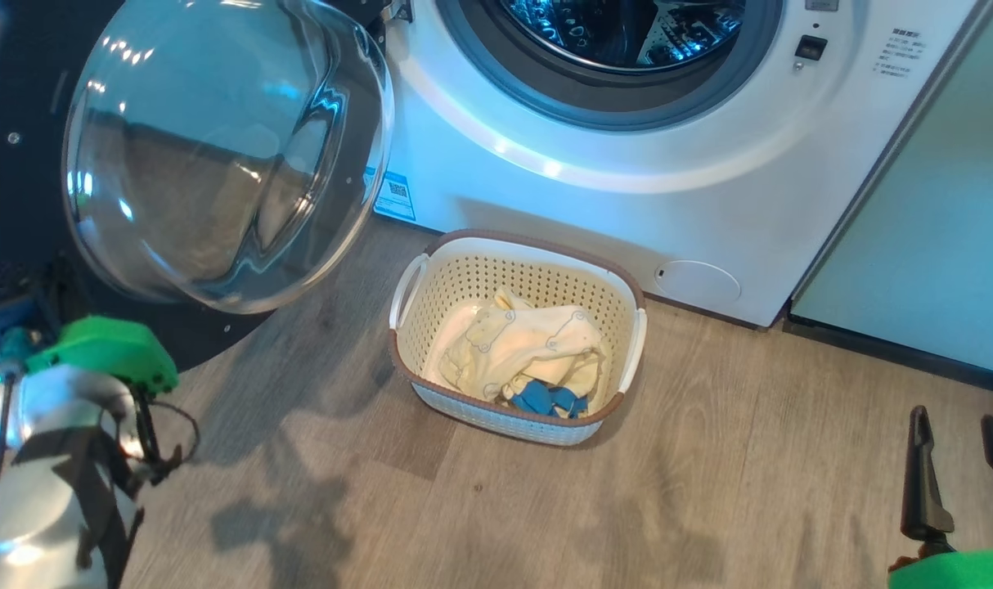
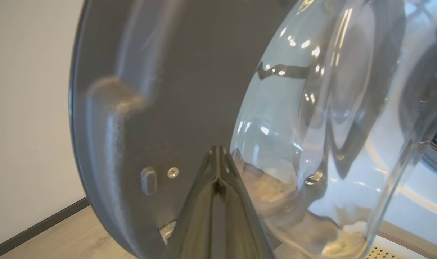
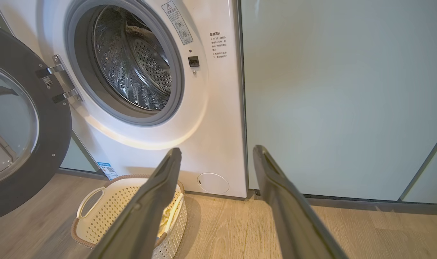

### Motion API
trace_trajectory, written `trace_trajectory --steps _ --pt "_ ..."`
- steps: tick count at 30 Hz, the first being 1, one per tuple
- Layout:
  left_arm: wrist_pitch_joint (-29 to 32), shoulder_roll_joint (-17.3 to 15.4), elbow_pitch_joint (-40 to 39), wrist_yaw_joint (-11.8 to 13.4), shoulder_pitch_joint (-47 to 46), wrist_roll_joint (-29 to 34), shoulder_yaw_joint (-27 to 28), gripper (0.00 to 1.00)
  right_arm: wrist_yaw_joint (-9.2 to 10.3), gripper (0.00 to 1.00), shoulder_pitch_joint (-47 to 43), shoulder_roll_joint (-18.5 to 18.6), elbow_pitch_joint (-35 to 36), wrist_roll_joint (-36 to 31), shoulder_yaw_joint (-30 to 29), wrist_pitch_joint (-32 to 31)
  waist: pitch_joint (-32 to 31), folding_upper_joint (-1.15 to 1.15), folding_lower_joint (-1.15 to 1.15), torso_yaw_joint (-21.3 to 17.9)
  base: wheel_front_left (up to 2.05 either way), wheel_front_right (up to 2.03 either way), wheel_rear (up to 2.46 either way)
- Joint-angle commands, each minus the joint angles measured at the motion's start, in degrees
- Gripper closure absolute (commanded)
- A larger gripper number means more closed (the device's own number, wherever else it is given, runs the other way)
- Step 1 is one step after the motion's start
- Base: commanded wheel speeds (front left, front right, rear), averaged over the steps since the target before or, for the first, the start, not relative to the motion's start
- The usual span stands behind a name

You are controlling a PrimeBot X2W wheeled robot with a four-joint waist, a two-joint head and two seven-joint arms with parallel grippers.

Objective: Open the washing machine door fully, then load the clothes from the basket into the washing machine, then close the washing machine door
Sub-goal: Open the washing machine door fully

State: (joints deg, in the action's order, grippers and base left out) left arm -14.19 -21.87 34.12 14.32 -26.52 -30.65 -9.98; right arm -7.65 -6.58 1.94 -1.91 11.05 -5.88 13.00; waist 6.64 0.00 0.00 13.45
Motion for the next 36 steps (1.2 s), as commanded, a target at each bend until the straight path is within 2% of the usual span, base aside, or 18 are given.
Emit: trace_trajectory --steps 1,15,16,17,19,20,21,22,28,36 --pt "-0.8 -2.0 -2.5 8.4 -0.2 0.7 2.8 1.0 0.16 0.0 2.2 0.9 1.8 -0.2 1.0 -0.1 -0.1 0.0 0.0 0.0 0.0 0.0 0.0" --pt "-0.8 2.2 -16.5 7.8 11.4 5.4 2.4 1.0 0.16 0.0 1.5 0.9 1.9 -0.1 0.5 0.1 -1.0 0.0 0.0 0.6 0.0 0.0 0.0" --pt "-0.8 2.5 -17.5 7.8 12.2 5.7 2.1 0.77 0.16 0.0 1.4 0.9 2.0 0.0 0.5 0.1 -1.1 0.0 0.0 0.6 0.0 0.0 0.0" --pt "-0.8 2.6 -18.4 7.5 12.9 5.9 1.8 0.65 0.16 0.0 1.3 0.9 2.0 0.0 0.5 0.1 -1.2 0.0 0.0 0.5 0.0 0.0 0.0" --pt "-0.8 2.9 -19.7 6.8 14.1 6.1 1.1 0.53 0.16 0.0 1.2 0.9 2.0 -0.1 0.5 0.1 -1.4 0.0 0.0 0.4 0.0 0.0 0.0" --pt "-0.8 3.1 -20.5 6.5 14.7 6.2 0.7 0.29 0.16 0.0 1.2 0.9 2.0 -0.1 0.6 0.1 -1.6 0.0 0.0 0.2 0.0 0.0 0.0" --pt "-0.8 3.3 -21.2 6.3 15.3 6.4 0.1 0.12 0.16 0.0 1.1 0.9 1.9 -0.2 0.6 0.1 -1.7 0.0 0.0 0.0 0.0 0.0 0.0" --pt "-0.8 3.7 -21.9 6.2 15.8 6.6 -0.5 0.0 0.16 0.0 1.1 0.9 2.0 -0.2 0.6 0.2 -1.8 0.0 0.0 -0.1 0.0 0.0 0.0" --pt "-0.1 5.1 -24.7 5.2 18.0 7.5 -4.3 0.0 0.16 0.0 1.1 0.9 1.7 -0.1 1.0 0.3 -2.5 0.0 0.0 -1.7 0.0 0.0 0.0" --pt "0.7 7.0 -25.2 3.1 18.1 8.5 -9.4 0.0 0.16 0.0 1.6 0.9 1.2 -0.6 1.6 0.5 -3.0 0.0 0.0 -5.6 0.0 0.0 0.0"
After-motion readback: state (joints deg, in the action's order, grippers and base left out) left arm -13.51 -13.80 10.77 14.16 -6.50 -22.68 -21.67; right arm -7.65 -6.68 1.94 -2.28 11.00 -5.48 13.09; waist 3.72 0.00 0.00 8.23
